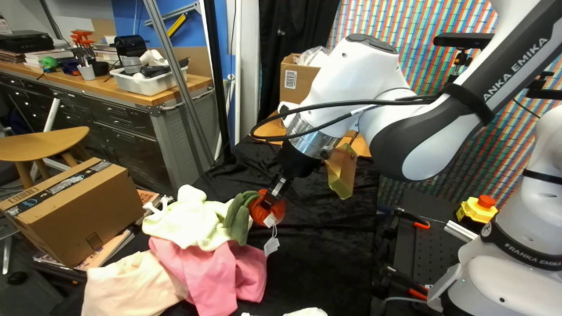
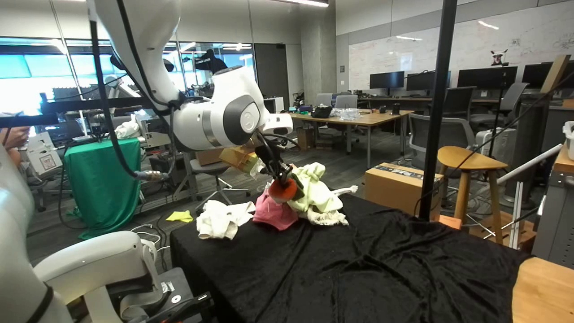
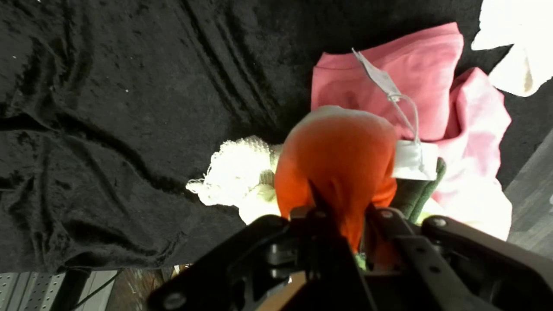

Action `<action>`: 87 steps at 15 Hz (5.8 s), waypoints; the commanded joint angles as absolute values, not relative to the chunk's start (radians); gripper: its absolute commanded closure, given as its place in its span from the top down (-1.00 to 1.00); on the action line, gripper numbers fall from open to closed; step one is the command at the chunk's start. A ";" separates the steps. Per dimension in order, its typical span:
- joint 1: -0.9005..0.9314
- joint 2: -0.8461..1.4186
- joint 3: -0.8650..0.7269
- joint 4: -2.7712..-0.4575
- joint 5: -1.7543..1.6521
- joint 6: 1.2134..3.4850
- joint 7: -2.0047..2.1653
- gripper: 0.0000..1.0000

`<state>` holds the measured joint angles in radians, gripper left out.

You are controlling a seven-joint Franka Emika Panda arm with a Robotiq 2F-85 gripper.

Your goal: Pick up the clothes and toy from the table and stack them on each other.

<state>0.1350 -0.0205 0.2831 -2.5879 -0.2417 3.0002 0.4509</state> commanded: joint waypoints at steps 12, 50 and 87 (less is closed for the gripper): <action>0.222 0.302 0.296 -2.239 -0.515 2.663 0.665 0.28; 0.422 0.210 0.389 -2.194 -0.022 2.241 0.278 1.00; 0.412 0.402 0.425 -2.146 -0.085 2.430 -0.195 -0.93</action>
<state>0.4331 0.3942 0.4042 -2.1885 -0.1312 2.4868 -0.1548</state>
